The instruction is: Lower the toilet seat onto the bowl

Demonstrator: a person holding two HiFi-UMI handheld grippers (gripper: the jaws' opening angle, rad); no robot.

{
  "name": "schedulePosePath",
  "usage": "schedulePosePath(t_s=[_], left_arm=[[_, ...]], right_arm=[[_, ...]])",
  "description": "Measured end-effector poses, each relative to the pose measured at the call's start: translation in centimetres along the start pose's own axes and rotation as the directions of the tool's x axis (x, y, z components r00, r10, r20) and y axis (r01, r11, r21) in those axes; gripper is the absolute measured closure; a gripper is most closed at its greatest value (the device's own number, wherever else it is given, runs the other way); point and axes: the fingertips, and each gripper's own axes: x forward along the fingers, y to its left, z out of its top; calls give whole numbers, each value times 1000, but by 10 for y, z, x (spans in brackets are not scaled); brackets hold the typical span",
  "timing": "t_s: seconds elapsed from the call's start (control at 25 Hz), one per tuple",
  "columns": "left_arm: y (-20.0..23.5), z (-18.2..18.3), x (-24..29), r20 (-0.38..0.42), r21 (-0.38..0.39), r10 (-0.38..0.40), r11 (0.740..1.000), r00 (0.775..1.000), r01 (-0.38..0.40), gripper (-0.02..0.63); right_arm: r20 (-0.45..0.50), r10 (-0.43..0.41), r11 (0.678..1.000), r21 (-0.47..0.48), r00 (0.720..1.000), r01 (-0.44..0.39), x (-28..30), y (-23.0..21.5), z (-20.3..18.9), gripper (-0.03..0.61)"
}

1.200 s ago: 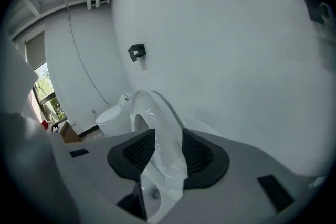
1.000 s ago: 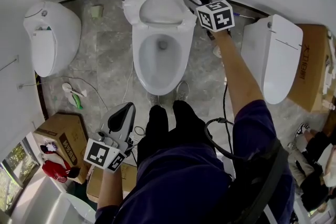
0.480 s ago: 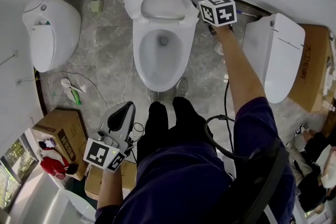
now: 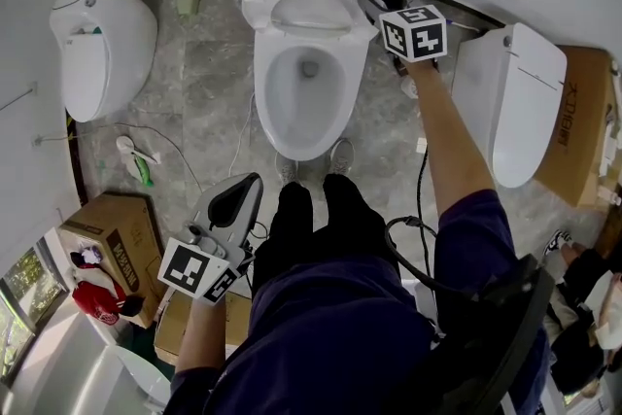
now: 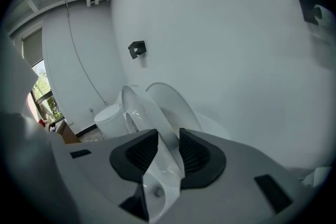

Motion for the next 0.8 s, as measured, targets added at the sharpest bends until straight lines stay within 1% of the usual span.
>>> schedulePosePath(t_s=[0.2, 0.44, 0.8], left_arm=[[-3, -2, -17, 6, 23, -22, 1000, 1000, 22, 611], [-6, -7, -36, 6, 47, -47, 998, 999, 47, 612], [-13, -20, -58, -6, 72, -90, 993, 996, 90, 611]], right_arm=[[2, -11, 1000, 20, 1000, 11, -17, 24, -14, 456], [-14, -18, 1000, 21, 1000, 19, -37, 52, -36, 445], [-24, -56, 998, 26, 998, 56, -58, 81, -64, 439]])
